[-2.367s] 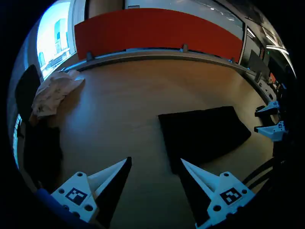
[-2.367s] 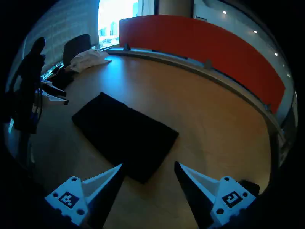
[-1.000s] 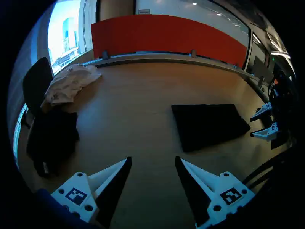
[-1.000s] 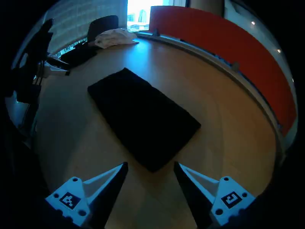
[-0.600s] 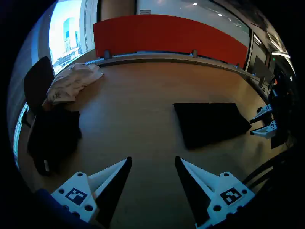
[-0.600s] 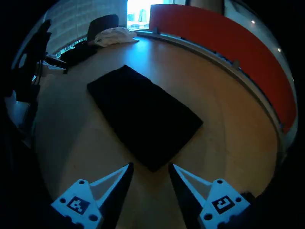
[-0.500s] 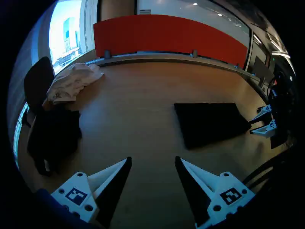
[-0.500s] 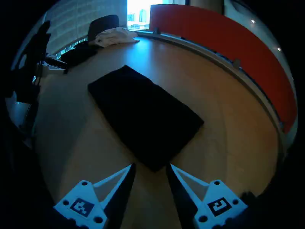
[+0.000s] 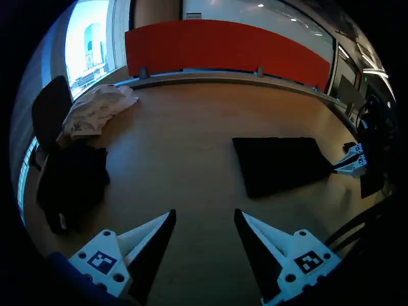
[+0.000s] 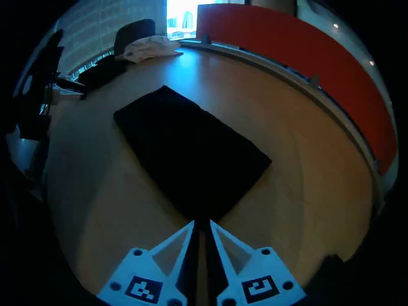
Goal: Fold towel
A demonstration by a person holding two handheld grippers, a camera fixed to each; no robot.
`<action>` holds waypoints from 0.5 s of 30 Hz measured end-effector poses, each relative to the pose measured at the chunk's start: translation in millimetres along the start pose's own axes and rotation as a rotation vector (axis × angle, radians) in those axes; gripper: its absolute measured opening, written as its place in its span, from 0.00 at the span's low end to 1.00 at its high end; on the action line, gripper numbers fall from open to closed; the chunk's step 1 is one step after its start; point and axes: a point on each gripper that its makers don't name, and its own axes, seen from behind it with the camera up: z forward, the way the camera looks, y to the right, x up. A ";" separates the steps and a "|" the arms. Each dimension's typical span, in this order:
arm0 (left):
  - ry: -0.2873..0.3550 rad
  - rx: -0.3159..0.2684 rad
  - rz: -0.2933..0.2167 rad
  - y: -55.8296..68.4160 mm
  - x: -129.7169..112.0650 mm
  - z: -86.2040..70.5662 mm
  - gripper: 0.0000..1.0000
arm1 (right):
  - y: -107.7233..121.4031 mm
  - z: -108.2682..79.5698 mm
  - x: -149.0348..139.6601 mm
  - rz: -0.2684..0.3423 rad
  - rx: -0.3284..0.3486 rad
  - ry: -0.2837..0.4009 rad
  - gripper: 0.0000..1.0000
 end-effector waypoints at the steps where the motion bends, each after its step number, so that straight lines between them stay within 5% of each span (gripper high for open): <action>1: 0.000 0.000 0.000 -0.1 0.2 -0.1 0.84 | 0.2 -0.2 0.7 0.000 -0.002 0.002 0.05; 15: 0.006 0.001 -0.010 -2.9 2.8 -4.8 0.84 | 6.0 -18.7 38.2 -0.005 -0.045 0.076 0.05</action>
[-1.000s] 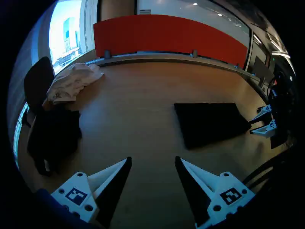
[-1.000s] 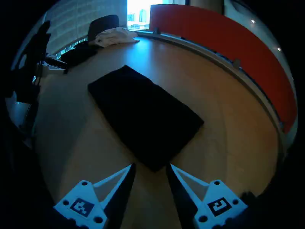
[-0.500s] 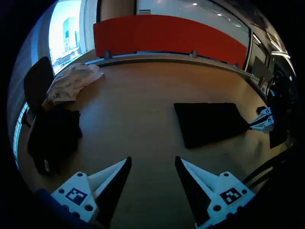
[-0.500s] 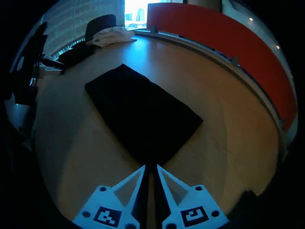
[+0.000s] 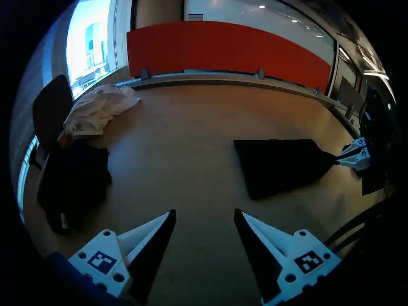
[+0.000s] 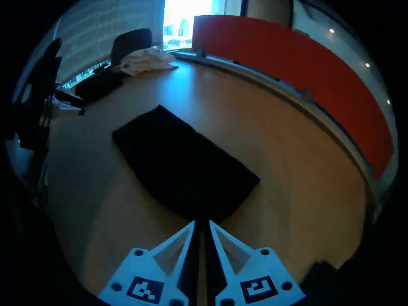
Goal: Fold towel
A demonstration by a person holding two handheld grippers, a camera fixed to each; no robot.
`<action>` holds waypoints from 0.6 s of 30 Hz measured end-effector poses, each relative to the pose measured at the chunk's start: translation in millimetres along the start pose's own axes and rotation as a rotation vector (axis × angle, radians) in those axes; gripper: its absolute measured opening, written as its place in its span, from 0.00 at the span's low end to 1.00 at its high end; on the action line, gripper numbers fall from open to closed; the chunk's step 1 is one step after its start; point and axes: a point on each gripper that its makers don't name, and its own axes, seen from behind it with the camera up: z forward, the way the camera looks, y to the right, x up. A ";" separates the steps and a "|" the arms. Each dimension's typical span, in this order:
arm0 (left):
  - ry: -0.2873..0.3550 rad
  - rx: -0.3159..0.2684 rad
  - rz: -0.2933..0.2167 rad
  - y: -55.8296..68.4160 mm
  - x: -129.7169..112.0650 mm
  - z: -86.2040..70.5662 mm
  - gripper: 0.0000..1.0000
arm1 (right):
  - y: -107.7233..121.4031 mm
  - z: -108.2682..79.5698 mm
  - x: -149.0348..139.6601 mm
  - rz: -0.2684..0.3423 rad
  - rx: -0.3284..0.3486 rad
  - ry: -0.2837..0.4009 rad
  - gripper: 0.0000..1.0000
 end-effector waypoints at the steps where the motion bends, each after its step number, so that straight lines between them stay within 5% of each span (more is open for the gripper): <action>1: 0.000 0.000 0.000 -0.1 0.2 -0.3 0.84 | 0.2 -1.5 4.6 -0.005 -0.002 0.007 0.05; 18: 0.016 0.003 -0.007 -1.2 6.1 -5.3 0.84 | -6.5 -15.9 96.8 -0.093 0.005 0.153 0.05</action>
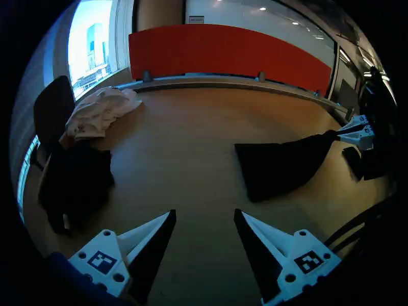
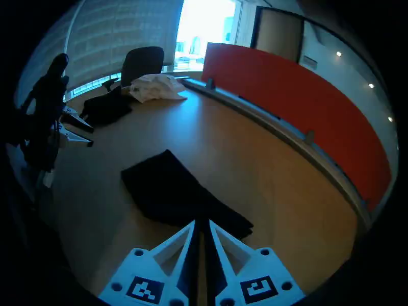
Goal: Fold towel
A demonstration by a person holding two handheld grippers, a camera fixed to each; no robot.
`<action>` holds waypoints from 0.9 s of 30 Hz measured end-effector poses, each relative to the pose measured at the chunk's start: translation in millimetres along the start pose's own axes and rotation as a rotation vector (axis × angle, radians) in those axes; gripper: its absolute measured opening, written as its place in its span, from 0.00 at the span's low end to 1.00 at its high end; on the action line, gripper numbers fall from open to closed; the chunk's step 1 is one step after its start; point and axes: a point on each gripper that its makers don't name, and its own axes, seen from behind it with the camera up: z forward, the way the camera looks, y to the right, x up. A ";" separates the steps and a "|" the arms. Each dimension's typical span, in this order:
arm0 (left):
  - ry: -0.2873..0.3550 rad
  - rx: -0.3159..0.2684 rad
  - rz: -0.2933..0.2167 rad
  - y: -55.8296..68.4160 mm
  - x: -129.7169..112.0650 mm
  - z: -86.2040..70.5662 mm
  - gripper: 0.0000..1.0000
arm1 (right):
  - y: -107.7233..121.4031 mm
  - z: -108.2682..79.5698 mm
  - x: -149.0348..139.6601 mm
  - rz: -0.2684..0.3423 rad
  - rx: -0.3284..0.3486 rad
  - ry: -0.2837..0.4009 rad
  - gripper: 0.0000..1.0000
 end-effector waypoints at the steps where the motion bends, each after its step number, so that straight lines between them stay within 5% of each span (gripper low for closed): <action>1: 0.001 0.000 0.000 0.0 0.2 -0.3 0.84 | 0.0 0.5 3.6 -0.002 0.001 0.006 0.05; 27: 0.011 -0.007 -0.022 -3.2 -3.1 -8.9 0.84 | -20.3 26.6 56.0 -0.077 0.067 0.044 0.05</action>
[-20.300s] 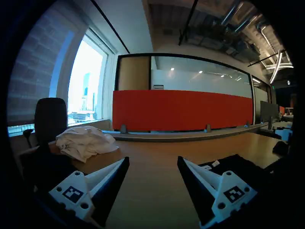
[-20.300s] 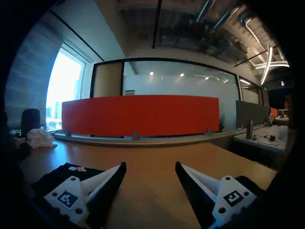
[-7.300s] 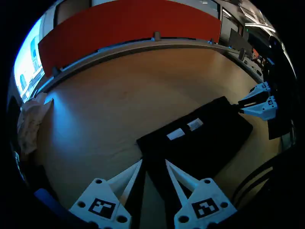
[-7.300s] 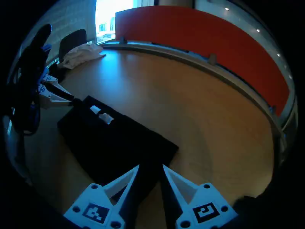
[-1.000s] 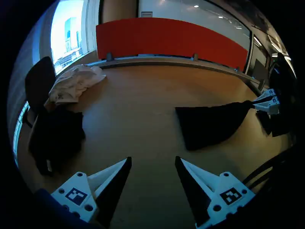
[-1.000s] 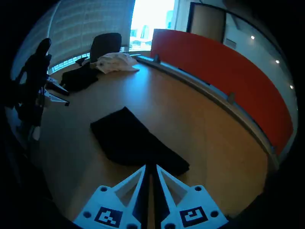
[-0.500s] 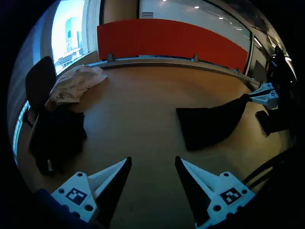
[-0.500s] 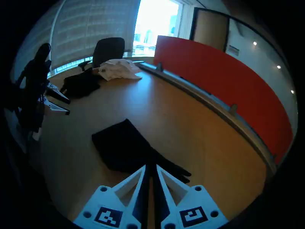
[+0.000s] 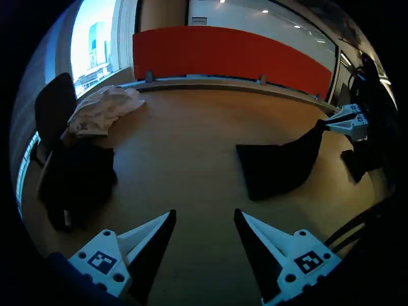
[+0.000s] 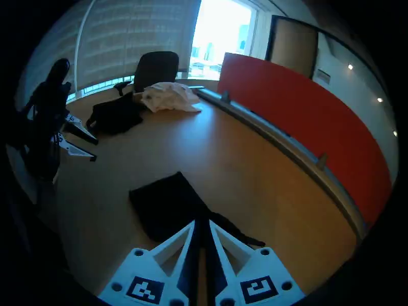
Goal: Fold towel
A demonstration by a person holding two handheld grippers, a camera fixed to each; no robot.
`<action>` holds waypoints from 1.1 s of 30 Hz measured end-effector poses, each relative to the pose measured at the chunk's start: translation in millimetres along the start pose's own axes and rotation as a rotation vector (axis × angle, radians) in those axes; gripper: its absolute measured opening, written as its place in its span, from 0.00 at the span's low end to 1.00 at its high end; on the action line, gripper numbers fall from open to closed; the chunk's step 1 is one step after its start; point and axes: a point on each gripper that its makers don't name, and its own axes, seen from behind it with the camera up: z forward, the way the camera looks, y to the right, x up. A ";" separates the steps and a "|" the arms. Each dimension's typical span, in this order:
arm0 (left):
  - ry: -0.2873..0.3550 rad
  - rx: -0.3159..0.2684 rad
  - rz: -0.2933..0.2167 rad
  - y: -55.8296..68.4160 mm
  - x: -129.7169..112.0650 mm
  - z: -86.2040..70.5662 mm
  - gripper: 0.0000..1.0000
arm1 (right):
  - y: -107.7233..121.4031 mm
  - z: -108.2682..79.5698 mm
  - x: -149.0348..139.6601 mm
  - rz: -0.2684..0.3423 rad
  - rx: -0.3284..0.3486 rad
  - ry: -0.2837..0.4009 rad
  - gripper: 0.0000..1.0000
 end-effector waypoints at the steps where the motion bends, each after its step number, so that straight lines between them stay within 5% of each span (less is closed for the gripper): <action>1: 0.000 -0.001 -0.002 0.3 -0.5 -0.5 0.84 | -1.9 2.1 3.0 -0.006 0.005 0.001 0.05; 18: 0.009 -0.002 -0.024 -7.2 -4.8 -10.7 0.84 | -33.7 36.5 30.3 -0.064 0.093 -0.005 0.05; 33: 0.008 0.011 -0.044 -15.3 -15.4 -21.0 0.84 | -86.5 88.7 22.6 -0.094 0.217 -0.066 0.05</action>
